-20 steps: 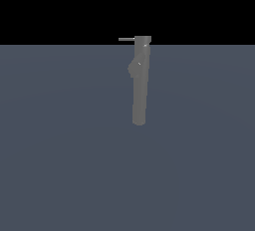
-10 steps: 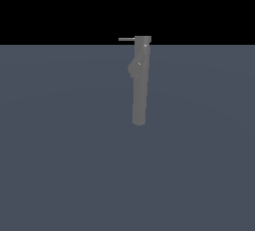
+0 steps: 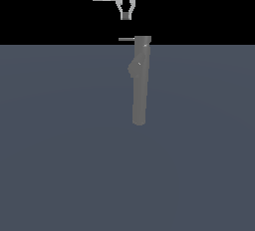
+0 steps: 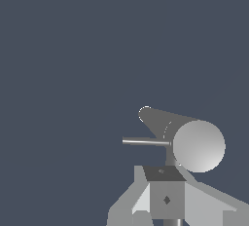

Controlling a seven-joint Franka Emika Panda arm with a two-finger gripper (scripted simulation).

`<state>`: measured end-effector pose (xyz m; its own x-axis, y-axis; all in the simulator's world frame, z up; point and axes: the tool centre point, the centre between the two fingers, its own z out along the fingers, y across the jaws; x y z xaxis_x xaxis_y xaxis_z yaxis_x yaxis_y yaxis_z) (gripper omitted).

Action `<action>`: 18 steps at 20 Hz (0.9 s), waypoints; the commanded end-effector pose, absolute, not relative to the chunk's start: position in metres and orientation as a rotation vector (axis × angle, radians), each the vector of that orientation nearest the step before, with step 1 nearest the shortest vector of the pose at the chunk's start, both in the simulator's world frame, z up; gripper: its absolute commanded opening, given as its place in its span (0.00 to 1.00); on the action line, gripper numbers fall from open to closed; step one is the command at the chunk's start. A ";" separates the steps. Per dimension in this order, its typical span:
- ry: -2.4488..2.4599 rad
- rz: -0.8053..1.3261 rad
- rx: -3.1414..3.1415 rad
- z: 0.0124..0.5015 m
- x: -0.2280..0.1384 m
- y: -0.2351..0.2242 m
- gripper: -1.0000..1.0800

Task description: Turn on the faucet by rotating a designated handle.

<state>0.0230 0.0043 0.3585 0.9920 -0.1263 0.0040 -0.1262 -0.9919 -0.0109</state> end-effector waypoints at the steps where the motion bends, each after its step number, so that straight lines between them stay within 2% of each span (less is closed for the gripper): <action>1: 0.214 -0.006 -3.127 0.343 0.037 0.002 0.00; 9: 0.244 -0.001 -3.131 0.309 0.063 -0.002 0.00; 18: 0.250 0.000 -3.132 0.301 0.068 -0.002 0.00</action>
